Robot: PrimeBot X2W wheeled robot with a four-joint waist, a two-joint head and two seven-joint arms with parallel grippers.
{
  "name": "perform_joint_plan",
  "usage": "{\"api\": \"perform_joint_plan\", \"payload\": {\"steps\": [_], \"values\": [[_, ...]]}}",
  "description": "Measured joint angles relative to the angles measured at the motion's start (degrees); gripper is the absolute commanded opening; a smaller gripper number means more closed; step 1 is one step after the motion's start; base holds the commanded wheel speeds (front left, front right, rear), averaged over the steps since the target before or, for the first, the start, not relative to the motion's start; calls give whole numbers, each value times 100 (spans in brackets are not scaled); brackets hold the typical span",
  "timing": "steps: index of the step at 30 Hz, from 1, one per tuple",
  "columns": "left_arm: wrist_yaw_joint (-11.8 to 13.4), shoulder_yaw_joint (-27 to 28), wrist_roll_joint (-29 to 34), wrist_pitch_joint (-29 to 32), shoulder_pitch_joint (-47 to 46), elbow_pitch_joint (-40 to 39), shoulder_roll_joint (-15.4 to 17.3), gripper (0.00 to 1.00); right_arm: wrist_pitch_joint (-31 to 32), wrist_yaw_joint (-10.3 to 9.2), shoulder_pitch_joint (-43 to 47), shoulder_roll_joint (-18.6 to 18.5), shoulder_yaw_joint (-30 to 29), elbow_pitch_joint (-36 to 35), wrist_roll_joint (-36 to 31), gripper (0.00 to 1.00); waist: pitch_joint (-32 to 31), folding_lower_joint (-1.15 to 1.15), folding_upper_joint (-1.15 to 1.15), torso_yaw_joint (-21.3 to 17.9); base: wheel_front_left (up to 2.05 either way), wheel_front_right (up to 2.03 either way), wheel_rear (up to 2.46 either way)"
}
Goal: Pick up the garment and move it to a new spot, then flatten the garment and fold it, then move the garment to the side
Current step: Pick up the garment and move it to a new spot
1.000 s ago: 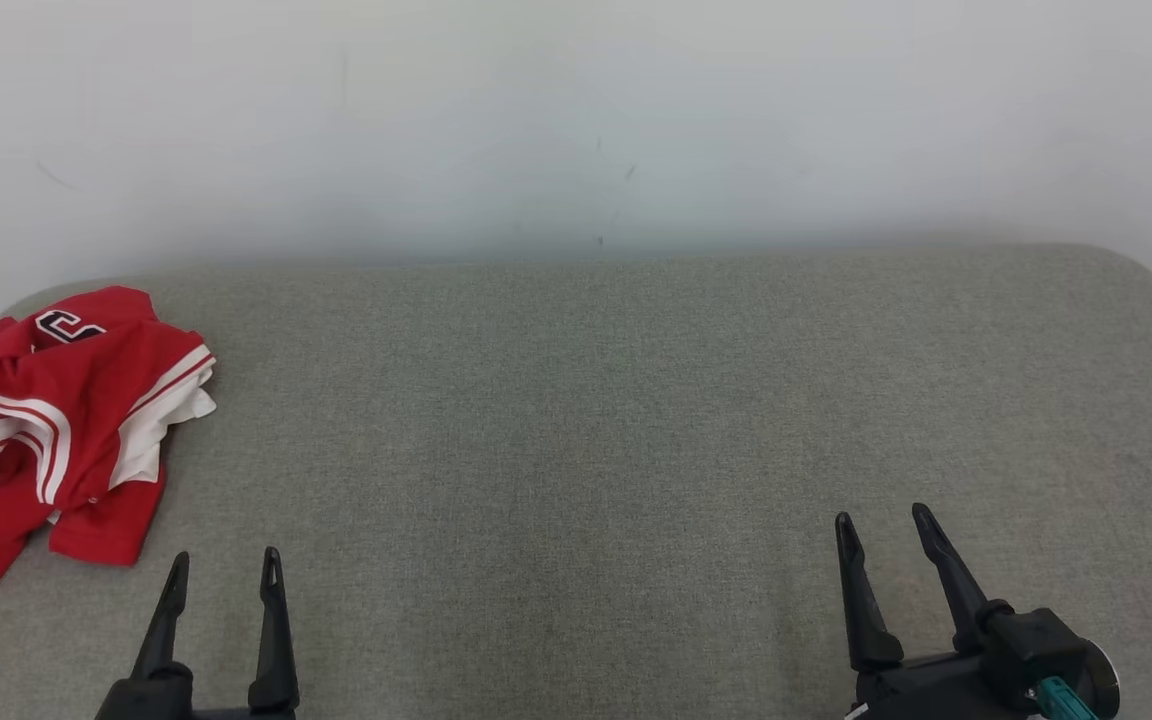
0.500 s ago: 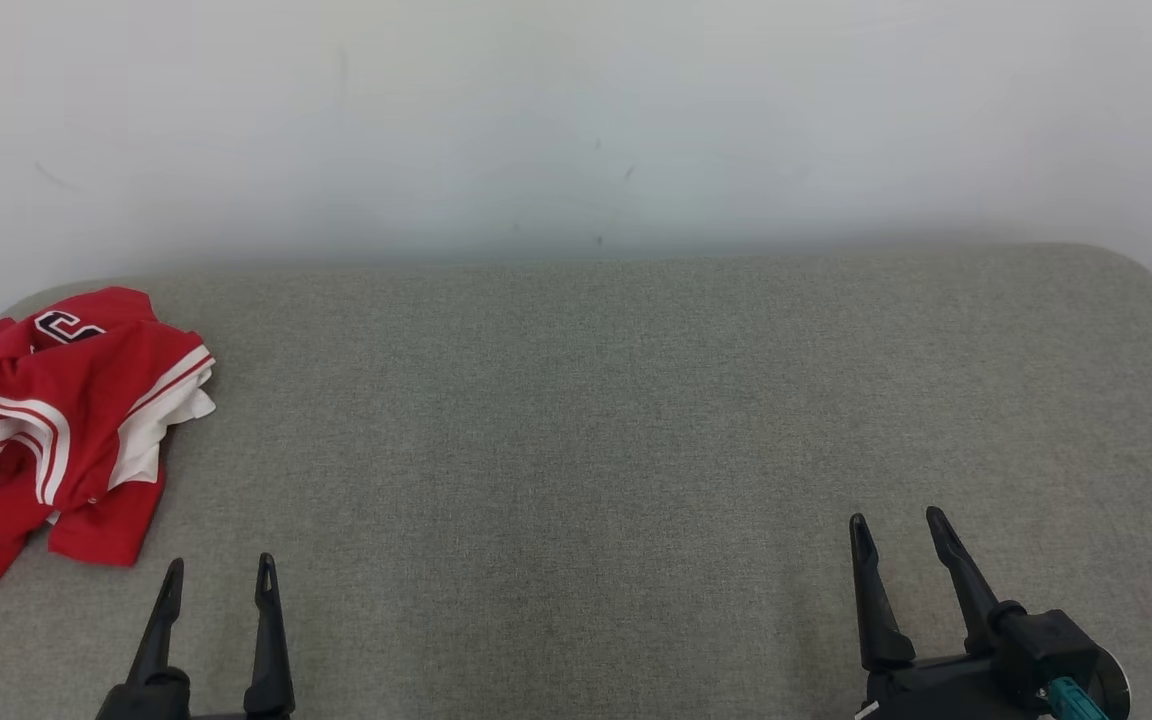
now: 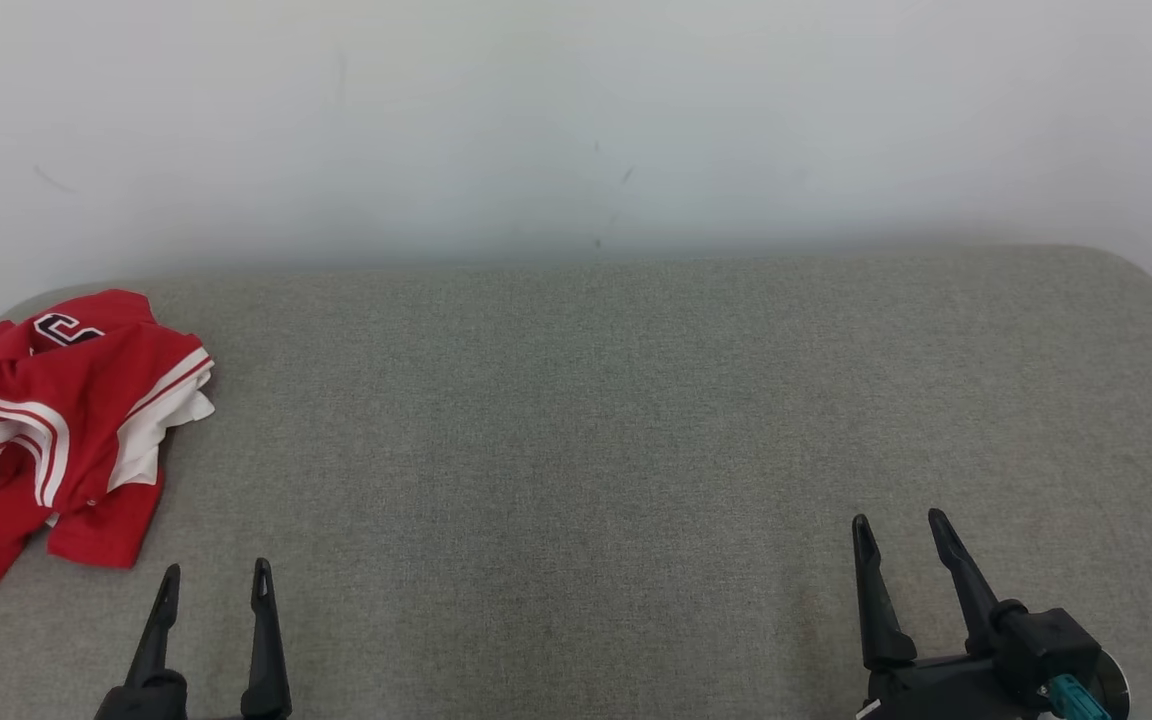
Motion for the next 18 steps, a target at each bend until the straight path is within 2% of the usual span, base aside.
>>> {"api": "perform_joint_plan", "payload": {"steps": [11,18], "values": [[-3,-5,0,0,-2,7,-10,100,-1,0,-13,0,-8,44,45,100,-4,0,0,45,0,0,0],[-8,13,1,0,1,20,-11,100,-1,0,4,-1,-11,55,83,100,-12,0,0,213,0,0,0]]}}
